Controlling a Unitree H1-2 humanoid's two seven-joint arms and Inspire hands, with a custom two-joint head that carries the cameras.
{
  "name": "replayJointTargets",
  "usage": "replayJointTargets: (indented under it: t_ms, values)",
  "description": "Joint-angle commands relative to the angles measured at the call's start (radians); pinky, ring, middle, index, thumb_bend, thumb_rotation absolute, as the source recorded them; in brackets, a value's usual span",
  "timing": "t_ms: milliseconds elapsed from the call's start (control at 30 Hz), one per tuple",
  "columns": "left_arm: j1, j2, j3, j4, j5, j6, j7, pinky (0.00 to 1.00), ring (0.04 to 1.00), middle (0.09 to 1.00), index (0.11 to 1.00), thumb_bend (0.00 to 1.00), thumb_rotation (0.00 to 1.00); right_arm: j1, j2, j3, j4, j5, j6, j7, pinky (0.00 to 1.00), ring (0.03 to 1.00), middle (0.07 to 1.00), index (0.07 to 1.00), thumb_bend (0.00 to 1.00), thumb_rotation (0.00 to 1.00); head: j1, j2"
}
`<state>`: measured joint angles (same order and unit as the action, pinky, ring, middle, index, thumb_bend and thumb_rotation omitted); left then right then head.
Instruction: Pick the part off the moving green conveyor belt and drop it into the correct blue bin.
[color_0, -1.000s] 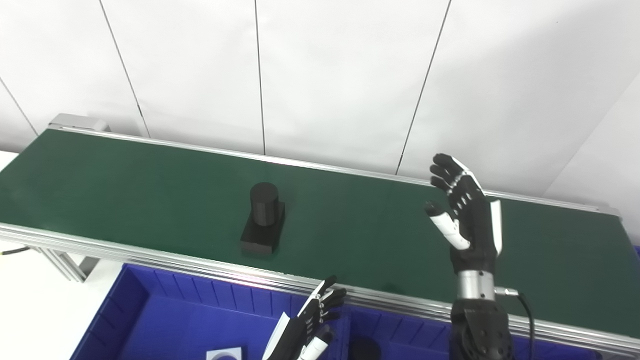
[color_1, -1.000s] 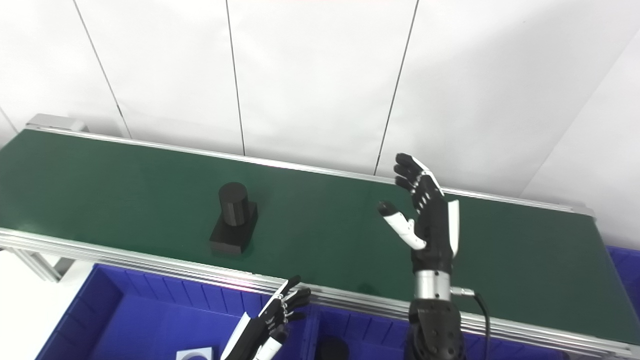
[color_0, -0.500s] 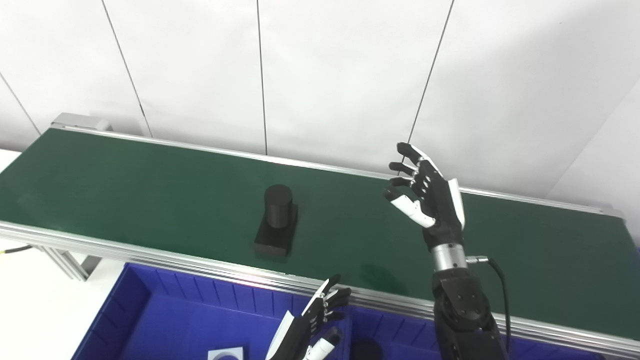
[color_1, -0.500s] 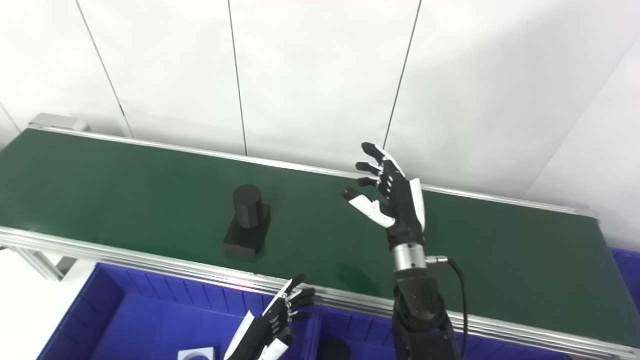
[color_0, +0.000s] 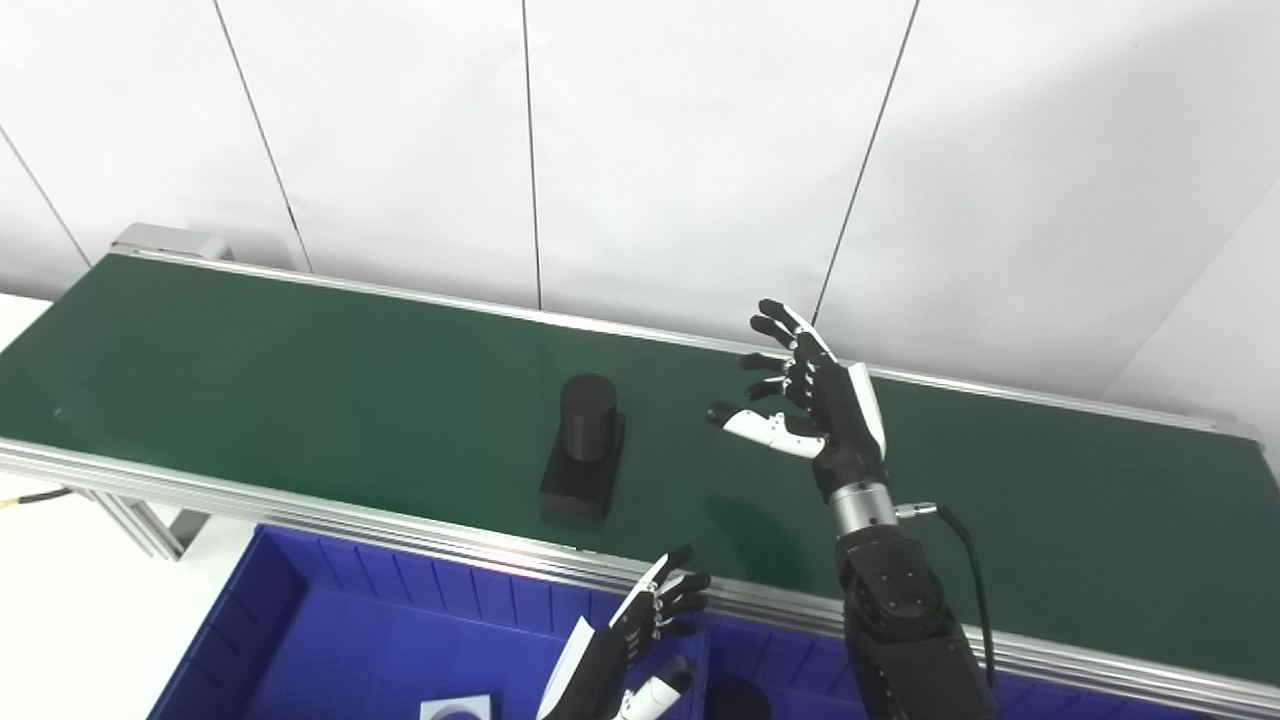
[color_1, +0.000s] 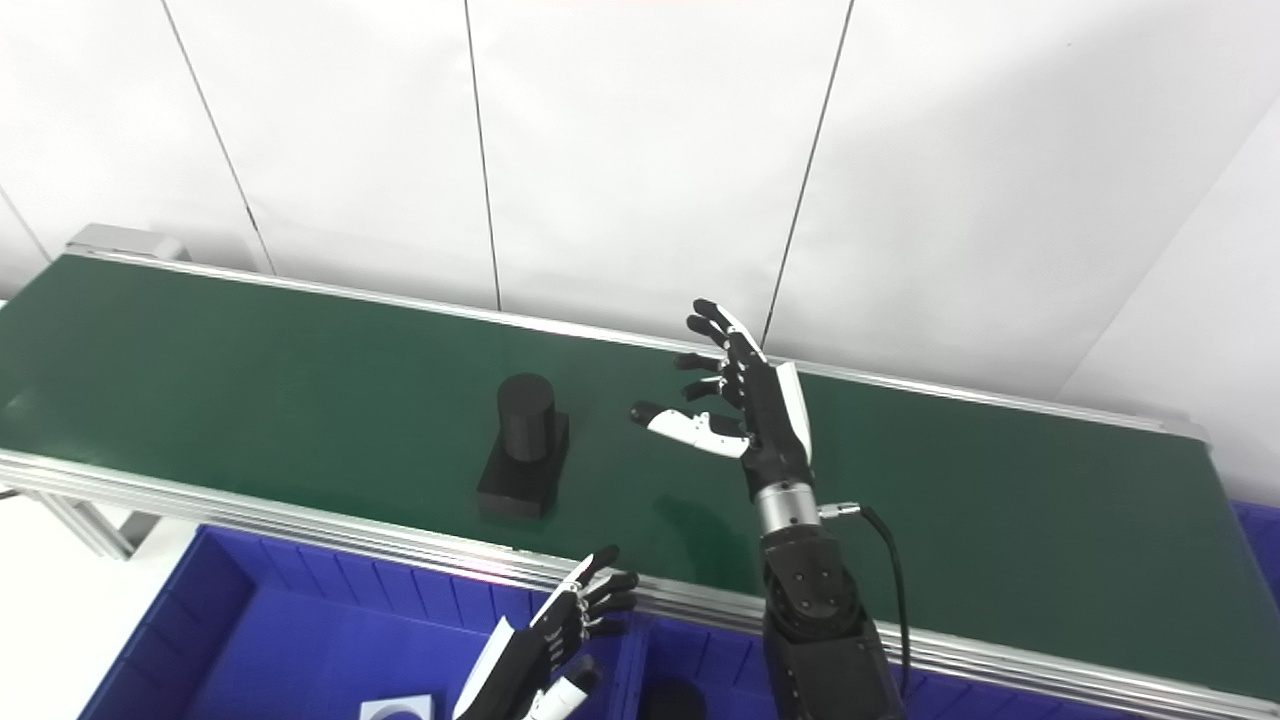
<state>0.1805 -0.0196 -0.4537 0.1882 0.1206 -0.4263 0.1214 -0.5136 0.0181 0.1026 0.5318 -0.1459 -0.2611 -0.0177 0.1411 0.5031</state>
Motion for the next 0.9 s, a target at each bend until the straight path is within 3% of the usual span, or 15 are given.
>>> replayJointTargets:
  t_ms: [0, 100, 600, 867]
  values:
    - [0.022, -0.075, -0.058, -0.026, 0.011, -0.044, 0.029, 0.76, 0.827, 0.86, 0.928, 0.64, 0.84, -0.057, 0.013, 0.0, -0.006, -0.004, -0.003, -0.012, 0.52, 0.665, 0.847, 0.885, 0.93, 0.16, 0.001, 0.0]
    - [0.02, -0.076, -0.07, -0.024, 0.006, -0.044, 0.037, 0.76, 0.831, 0.86, 0.923, 0.64, 0.83, -0.072, 0.017, 0.002, 0.019, -0.004, -0.002, -0.009, 0.51, 0.659, 0.848, 0.877, 0.93, 0.1, 0.005, -0.001]
    - [0.016, -0.084, -0.118, -0.019, 0.036, -0.044, 0.087, 0.78, 0.845, 0.871, 0.93, 0.69, 0.82, -0.129, 0.018, 0.046, 0.114, -0.066, 0.01, -0.006, 0.52, 0.644, 0.847, 0.854, 0.96, 0.12, 0.032, 0.0]
    - [0.036, -0.077, -0.143, -0.066, 0.043, -0.044, 0.113, 0.77, 0.846, 0.868, 0.929, 0.67, 0.82, -0.173, 0.028, 0.079, 0.213, -0.105, -0.019, -0.028, 0.49, 0.642, 0.846, 0.829, 0.95, 0.12, 0.046, 0.0]
